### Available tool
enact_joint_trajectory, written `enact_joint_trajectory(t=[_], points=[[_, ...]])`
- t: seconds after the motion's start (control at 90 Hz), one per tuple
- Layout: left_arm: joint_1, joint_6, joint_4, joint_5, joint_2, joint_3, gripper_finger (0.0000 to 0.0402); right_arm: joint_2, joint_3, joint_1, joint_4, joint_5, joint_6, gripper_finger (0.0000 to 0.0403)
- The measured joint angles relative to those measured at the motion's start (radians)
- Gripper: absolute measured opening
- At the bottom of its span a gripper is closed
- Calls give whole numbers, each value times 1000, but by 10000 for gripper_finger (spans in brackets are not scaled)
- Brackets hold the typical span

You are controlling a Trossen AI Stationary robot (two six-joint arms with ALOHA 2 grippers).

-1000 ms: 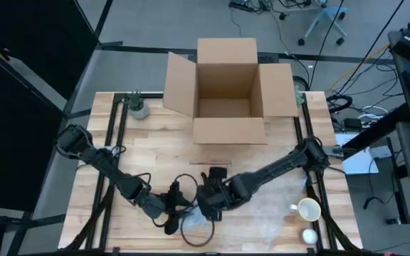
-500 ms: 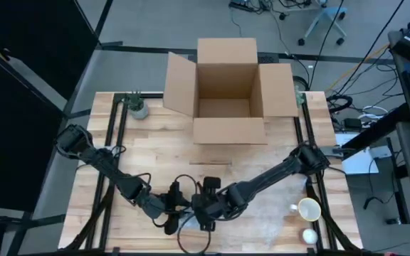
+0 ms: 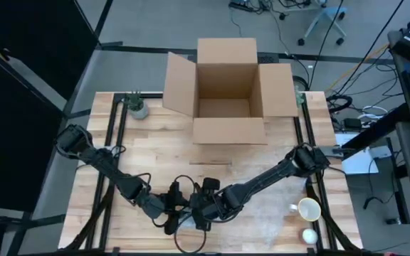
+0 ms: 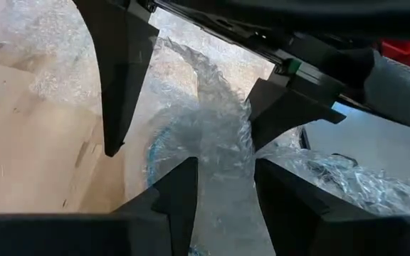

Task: Wrap mug
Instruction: Wrap the red patterned mug with the left transparent bubble wrap

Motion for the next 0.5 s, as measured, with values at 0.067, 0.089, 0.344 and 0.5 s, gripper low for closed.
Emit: enact_joint_trajectory(t=[0.067,0.089,0.344,0.5], points=[[0,0,0,0,0,0,130,0,-1,0,0,12,0,244],[0,0,0,0,0,0,130,0,-1,0,-1,13,0,244],[0,0,0,0,0,0,130,2,-2,0,1,15,-1,244],[0,0,0,0,0,0,130,2,-2,0,1,15,-2,244]])
